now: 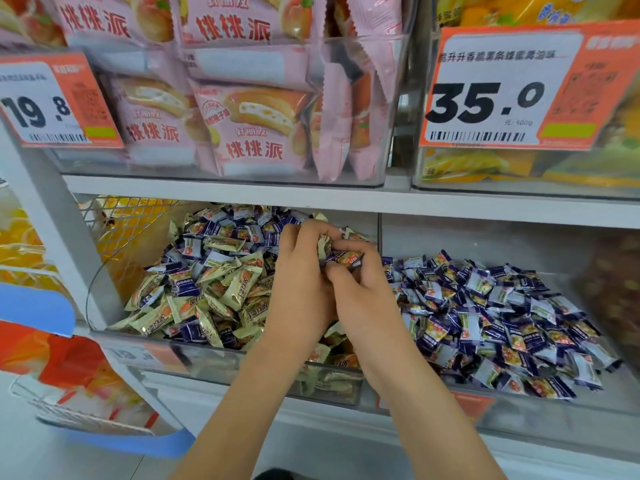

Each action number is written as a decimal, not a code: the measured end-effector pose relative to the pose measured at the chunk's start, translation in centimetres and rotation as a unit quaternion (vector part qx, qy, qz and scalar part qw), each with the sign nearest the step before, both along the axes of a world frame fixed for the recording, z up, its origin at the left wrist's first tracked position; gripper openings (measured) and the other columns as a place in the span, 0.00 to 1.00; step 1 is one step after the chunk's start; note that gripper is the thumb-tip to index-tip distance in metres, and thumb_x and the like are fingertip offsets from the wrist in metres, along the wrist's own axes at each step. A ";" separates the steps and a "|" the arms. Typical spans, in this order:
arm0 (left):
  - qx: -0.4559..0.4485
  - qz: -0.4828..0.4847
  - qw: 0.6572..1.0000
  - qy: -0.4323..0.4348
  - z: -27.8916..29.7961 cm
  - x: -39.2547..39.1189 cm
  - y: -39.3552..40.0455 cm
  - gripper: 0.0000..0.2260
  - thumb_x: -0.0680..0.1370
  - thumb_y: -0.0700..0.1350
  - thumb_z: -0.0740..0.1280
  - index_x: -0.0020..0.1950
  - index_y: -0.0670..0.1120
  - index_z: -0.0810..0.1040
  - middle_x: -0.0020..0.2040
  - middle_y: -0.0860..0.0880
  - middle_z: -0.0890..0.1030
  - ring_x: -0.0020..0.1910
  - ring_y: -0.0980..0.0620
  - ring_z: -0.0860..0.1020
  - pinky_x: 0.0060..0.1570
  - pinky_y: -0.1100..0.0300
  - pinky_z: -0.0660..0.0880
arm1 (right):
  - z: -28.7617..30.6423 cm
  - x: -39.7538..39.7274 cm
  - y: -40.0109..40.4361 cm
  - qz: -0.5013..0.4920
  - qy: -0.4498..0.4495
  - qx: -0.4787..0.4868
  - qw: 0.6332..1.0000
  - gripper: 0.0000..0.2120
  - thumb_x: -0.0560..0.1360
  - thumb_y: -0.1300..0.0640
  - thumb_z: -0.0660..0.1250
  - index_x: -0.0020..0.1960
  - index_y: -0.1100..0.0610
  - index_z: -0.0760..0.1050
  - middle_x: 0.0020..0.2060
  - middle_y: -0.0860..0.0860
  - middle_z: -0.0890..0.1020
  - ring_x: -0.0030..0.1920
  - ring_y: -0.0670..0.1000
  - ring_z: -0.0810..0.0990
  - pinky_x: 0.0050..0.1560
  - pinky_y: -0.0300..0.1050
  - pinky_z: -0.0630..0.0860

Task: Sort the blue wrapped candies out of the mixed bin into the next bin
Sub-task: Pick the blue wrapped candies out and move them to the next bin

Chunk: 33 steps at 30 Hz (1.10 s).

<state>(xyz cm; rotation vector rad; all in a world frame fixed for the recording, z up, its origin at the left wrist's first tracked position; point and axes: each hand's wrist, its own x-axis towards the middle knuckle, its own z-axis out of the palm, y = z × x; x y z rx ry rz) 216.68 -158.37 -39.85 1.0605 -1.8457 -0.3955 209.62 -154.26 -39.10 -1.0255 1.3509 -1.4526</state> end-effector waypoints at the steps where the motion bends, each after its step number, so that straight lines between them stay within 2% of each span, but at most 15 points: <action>1: 0.005 -0.008 1.000 -0.007 0.0 0.3 -0.1 0.22 0.65 0.29 0.65 0.56 0.44 0.72 0.53 0.50 0.66 0.41 0.69 0.68 0.41 0.76 0.66 | -0.1 0.2 -0.1 -0.003 -0.024 0.004 1.000 0.11 0.79 0.61 0.57 0.55 0.48 0.70 0.41 0.51 0.79 0.38 0.47 0.77 0.42 0.48 0.75; 3: 0.029 -0.021 0.999 -0.012 0.1 1.0 -0.2 0.22 0.64 0.37 0.66 0.58 0.48 0.71 0.51 0.54 0.65 0.38 0.66 0.68 0.38 0.75 0.65 | -0.2 0.5 -0.3 -0.006 -0.074 0.016 0.997 0.11 0.78 0.63 0.56 0.51 0.48 0.72 0.40 0.53 0.76 0.37 0.51 0.74 0.41 0.49 0.71; 6: 0.074 -0.040 0.996 -0.009 0.2 2.3 -0.6 0.26 0.62 0.53 0.71 0.57 0.55 0.68 0.50 0.56 0.66 0.38 0.61 0.69 0.38 0.72 0.66 | 0.2 0.1 -0.3 -0.005 -0.124 0.005 0.992 0.12 0.78 0.63 0.56 0.47 0.48 0.74 0.46 0.51 0.77 0.47 0.52 0.78 0.52 0.52 0.75; 9: 0.102 -0.042 0.994 -0.016 0.0 4.1 -1.5 0.24 0.63 0.60 0.72 0.55 0.57 0.70 0.48 0.57 0.69 0.37 0.56 0.70 0.37 0.66 0.67 | 1.3 -1.8 0.5 -0.042 -0.138 -0.050 0.988 0.11 0.80 0.64 0.55 0.48 0.52 0.73 0.43 0.51 0.76 0.36 0.45 0.77 0.45 0.43 0.77; 12: 0.053 -0.010 0.998 -0.035 -0.3 5.6 -2.4 0.11 0.73 0.58 0.63 0.47 0.52 0.75 0.43 0.56 0.74 0.38 0.58 0.70 0.35 0.69 0.63 | 1.4 -5.1 1.2 -0.154 0.018 -0.086 0.984 0.11 0.79 0.65 0.54 0.49 0.51 0.69 0.40 0.49 0.74 0.32 0.47 0.74 0.37 0.42 0.73; 14: 0.020 -0.012 0.994 -0.109 -0.7 6.1 -2.7 0.18 0.75 0.59 0.58 0.39 0.46 0.77 0.35 0.51 0.75 0.35 0.56 0.71 0.34 0.70 0.61 | 0.2 -7.5 0.9 -0.188 0.174 -0.046 0.966 0.08 0.78 0.64 0.55 0.53 0.53 0.68 0.41 0.54 0.73 0.30 0.50 0.69 0.31 0.41 0.66; 16: 0.045 -0.024 0.978 -0.202 -1.4 6.3 -2.9 0.21 0.77 0.58 0.59 0.33 0.45 0.78 0.32 0.49 0.74 0.32 0.53 0.73 0.37 0.65 0.65 | -1.2 -8.9 0.7 -0.139 0.307 0.069 0.939 0.11 0.78 0.60 0.58 0.59 0.54 0.67 0.48 0.59 0.74 0.30 0.50 0.69 0.29 0.41 0.63; 19: 0.118 -0.048 0.961 -0.247 -1.9 6.2 -3.1 0.21 0.76 0.57 0.63 0.26 0.47 0.76 0.31 0.47 0.75 0.30 0.51 0.74 0.39 0.58 0.71 | -1.5 -9.3 0.9 -0.077 0.344 0.134 0.926 0.17 0.78 0.57 0.61 0.66 0.53 0.65 0.49 0.57 0.75 0.33 0.54 0.77 0.28 0.45 0.67; 22: 0.087 -0.052 0.978 -0.181 -1.0 5.5 -4.0 0.26 0.76 0.53 0.66 0.24 0.38 0.68 0.31 0.39 0.74 0.31 0.49 0.73 0.47 0.61 0.70 | -0.8 -8.8 1.1 -0.082 0.339 0.096 0.932 0.15 0.79 0.58 0.60 0.65 0.54 0.68 0.47 0.48 0.70 0.53 0.58 0.78 0.43 0.48 0.73; 23: 0.079 -0.051 0.984 -0.152 -0.6 5.0 -4.4 0.26 0.76 0.52 0.67 0.25 0.36 0.67 0.32 0.38 0.74 0.32 0.47 0.73 0.45 0.62 0.70 | -0.7 -8.7 1.1 -0.084 0.335 0.091 0.934 0.14 0.79 0.58 0.60 0.64 0.54 0.68 0.45 0.47 0.70 0.55 0.59 0.77 0.44 0.46 0.73; 25: 0.068 -0.050 0.986 -0.145 -0.1 3.4 -5.8 0.21 0.75 0.49 0.68 0.28 0.37 0.68 0.32 0.40 0.73 0.33 0.46 0.73 0.41 0.65 0.69 | -0.7 -8.6 0.9 -0.086 0.319 0.085 0.940 0.14 0.78 0.60 0.60 0.64 0.55 0.69 0.41 0.44 0.71 0.55 0.60 0.77 0.39 0.41 0.73; 27: 0.083 -0.066 0.976 -0.191 -0.3 1.6 -7.7 0.10 0.73 0.45 0.71 0.36 0.43 0.73 0.37 0.46 0.76 0.38 0.49 0.76 0.43 0.61 0.71 | -0.8 -8.4 0.6 -0.087 0.309 0.075 0.944 0.14 0.78 0.60 0.61 0.63 0.55 0.70 0.47 0.47 0.74 0.51 0.57 0.78 0.38 0.37 0.73; 28: 0.102 -0.074 0.966 -0.227 -0.8 0.9 -8.8 0.07 0.72 0.43 0.72 0.45 0.45 0.76 0.46 0.46 0.78 0.45 0.48 0.77 0.48 0.59 0.72 | -0.9 -8.4 0.5 -0.085 0.309 0.068 0.945 0.14 0.78 0.59 0.61 0.63 0.54 0.70 0.54 0.49 0.75 0.47 0.52 0.77 0.37 0.33 0.72; 30: 0.147 -0.064 0.945 -0.286 -1.8 0.4 -11.2 0.26 0.69 0.41 0.75 0.65 0.45 0.71 0.64 0.44 0.73 0.60 0.46 0.74 0.61 0.58 0.68 | -1.1 -8.7 0.5 -0.079 0.310 0.063 0.945 0.14 0.78 0.59 0.61 0.63 0.54 0.70 0.60 0.51 0.73 0.39 0.45 0.74 0.30 0.25 0.69; 33: 0.148 -0.032 0.941 -0.301 -2.3 0.6 -13.6 0.43 0.66 0.43 0.77 0.75 0.45 0.58 0.73 0.43 0.63 0.70 0.44 0.64 0.69 0.53 0.63 | -1.5 -9.5 0.5 -0.076 0.310 0.063 0.946 0.14 0.78 0.59 0.62 0.63 0.54 0.69 0.60 0.50 0.73 0.44 0.46 0.74 0.29 0.26 0.68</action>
